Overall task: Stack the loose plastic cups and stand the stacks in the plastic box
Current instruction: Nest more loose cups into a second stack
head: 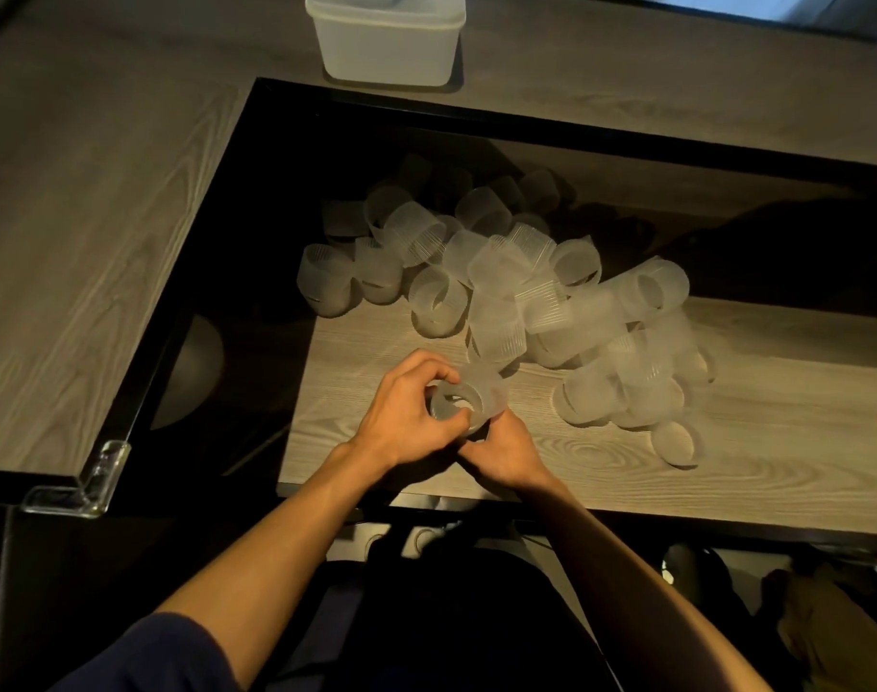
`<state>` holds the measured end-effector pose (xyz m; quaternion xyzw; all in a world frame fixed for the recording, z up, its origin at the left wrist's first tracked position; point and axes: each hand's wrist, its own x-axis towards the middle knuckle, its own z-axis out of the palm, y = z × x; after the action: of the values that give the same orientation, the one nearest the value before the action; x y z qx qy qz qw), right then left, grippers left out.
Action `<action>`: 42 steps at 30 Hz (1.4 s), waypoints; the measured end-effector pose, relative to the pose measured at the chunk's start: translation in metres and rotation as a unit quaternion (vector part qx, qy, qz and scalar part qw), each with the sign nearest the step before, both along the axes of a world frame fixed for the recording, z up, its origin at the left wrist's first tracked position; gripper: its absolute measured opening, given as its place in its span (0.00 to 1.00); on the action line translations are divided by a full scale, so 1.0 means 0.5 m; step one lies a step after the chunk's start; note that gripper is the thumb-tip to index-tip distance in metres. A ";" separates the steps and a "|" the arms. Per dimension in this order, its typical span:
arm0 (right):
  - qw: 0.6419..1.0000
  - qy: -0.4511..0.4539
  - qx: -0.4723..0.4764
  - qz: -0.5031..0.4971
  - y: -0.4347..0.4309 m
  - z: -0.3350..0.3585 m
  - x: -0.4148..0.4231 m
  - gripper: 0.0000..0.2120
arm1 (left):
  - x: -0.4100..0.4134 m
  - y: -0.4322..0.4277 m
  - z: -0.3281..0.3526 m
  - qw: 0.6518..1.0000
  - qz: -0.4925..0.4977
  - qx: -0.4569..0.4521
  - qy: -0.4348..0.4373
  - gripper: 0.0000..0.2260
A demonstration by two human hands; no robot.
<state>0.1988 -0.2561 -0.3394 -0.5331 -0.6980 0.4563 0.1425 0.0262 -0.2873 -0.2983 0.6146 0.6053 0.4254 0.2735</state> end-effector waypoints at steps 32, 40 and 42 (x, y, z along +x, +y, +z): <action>0.958 0.019 0.174 -0.228 0.128 0.123 0.029 0.25 | 0.012 0.004 -0.074 0.971 -0.048 -0.232 0.040 0.41; 0.945 -0.067 0.247 -0.201 0.151 0.126 0.022 0.08 | 0.011 0.022 -0.060 0.966 -0.030 -0.254 0.048 0.42; 0.928 -0.037 0.298 -0.221 0.136 0.142 0.019 0.06 | 0.007 0.027 -0.056 0.967 -0.011 -0.253 0.038 0.42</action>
<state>0.2083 -0.1880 -0.2682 -0.6233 -0.6711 0.1648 0.3661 0.0298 -0.2740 -0.3265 0.5472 0.6967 0.2318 0.4018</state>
